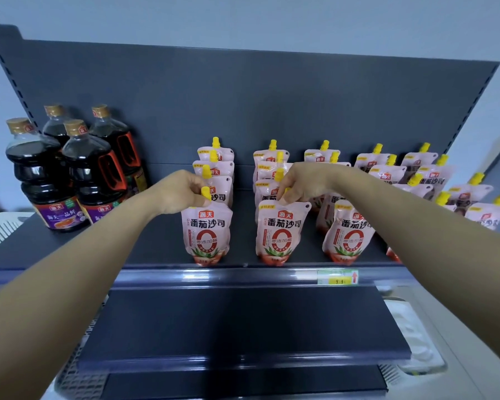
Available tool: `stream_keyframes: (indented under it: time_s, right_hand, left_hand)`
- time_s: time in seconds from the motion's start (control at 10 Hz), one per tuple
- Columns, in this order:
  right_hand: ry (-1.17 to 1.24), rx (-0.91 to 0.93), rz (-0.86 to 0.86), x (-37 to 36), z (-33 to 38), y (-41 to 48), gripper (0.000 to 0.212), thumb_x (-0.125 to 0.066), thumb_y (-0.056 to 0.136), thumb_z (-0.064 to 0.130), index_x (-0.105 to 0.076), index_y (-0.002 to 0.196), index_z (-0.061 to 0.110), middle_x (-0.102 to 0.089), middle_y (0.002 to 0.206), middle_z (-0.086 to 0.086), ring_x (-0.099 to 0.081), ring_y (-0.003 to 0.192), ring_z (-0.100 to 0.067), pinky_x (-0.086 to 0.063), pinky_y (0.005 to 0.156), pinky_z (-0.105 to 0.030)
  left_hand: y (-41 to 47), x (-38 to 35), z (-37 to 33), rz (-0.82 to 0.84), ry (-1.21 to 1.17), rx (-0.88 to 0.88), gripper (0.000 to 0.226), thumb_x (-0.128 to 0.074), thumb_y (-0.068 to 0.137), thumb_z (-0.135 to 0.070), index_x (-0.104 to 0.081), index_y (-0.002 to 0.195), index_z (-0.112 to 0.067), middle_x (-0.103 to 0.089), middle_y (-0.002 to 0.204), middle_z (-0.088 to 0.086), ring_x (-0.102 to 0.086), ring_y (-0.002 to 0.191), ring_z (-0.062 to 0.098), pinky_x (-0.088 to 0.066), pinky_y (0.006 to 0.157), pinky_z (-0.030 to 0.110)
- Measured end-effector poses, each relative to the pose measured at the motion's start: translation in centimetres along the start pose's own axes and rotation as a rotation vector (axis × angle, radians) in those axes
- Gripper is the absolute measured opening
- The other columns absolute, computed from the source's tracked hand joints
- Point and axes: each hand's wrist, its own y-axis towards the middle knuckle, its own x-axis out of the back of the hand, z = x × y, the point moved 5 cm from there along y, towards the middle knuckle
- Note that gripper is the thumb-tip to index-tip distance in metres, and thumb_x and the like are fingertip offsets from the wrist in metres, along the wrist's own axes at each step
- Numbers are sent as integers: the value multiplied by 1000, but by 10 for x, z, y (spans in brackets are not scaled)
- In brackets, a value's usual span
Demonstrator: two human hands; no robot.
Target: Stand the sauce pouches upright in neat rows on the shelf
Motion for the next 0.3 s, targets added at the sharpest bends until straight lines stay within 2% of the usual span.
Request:
stream_keyframes:
  time_s: [0.1, 0.2, 0.3]
  right_hand:
    - [23, -7, 6, 0, -3, 2, 30, -61, 89, 26, -66, 117, 15, -68, 112, -3, -64, 101, -24, -51, 86, -29]
    - [98, -3, 11, 2, -4, -3, 31, -63, 89, 22, -66, 118, 13, -68, 112, -5, -64, 101, -22, -53, 87, -29]
    - [88, -14, -80, 15, -11, -10, 33, -62, 89, 22, -64, 121, 13, -68, 112, -5, -64, 102, -20, -50, 90, -30]
  left_hand:
    - [3, 3, -5, -46, 13, 1, 30, -69, 82, -14, -65, 112, -10, -66, 110, 6, -60, 103, 21, -43, 88, 27]
    - [-2, 7, -18, -107, -17, -33, 29, -66, 85, -18, -61, 112, -12, -62, 115, 4, -59, 105, 21, -48, 85, 31]
    - [-4, 10, -36, -216, 5, -90, 24, -63, 87, -19, -61, 111, -15, -62, 113, 4, -62, 98, 25, -53, 83, 38]
